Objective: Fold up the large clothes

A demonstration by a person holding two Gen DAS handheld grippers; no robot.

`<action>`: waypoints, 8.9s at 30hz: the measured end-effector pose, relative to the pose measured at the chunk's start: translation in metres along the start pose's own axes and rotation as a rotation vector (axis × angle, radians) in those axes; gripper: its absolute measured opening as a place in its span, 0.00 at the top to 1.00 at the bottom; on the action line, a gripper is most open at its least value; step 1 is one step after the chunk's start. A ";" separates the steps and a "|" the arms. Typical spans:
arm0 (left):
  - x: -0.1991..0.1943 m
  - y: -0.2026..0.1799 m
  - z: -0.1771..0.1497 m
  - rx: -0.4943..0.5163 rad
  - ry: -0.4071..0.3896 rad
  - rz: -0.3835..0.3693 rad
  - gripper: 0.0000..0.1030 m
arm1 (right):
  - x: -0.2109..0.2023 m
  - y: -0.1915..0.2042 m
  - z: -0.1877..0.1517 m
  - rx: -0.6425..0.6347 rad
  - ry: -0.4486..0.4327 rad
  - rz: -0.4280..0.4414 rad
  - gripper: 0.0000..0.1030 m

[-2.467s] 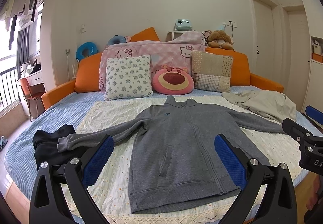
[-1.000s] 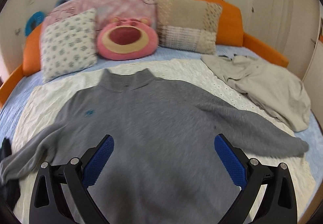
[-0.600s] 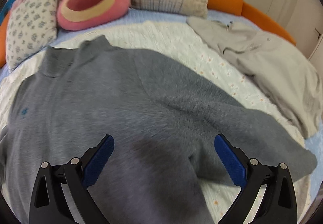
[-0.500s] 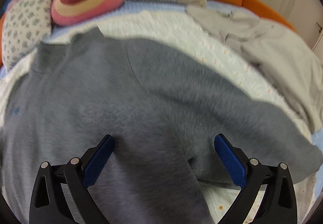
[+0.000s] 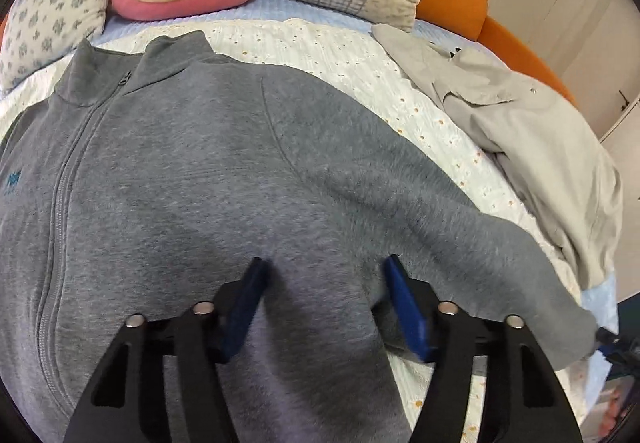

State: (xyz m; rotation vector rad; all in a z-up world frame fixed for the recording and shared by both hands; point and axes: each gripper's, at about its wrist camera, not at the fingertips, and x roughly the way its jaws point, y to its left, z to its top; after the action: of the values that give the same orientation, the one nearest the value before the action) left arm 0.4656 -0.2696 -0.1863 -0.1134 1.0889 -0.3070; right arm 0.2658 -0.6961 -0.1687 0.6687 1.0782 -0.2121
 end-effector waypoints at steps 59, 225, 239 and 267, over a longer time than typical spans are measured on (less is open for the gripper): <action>0.006 -0.010 -0.065 0.117 -0.112 -0.008 0.34 | 0.218 0.688 -0.287 -0.905 0.033 0.121 0.90; -0.040 0.000 0.052 0.177 -0.227 0.246 0.87 | 0.230 0.620 -0.368 -1.195 -0.337 0.018 0.82; 0.018 -0.035 -0.002 0.410 -0.086 0.381 0.37 | 0.231 0.621 -0.372 -1.211 -0.350 -0.003 0.82; -0.142 0.281 0.043 -0.109 -0.170 0.130 0.03 | 0.098 0.446 -0.136 -0.876 -0.282 0.039 0.64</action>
State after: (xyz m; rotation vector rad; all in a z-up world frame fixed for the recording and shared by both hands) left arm 0.4963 0.0375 -0.1127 -0.1616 0.9395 -0.1186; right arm 0.4220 -0.2489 -0.1155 -0.1295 0.7760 0.1982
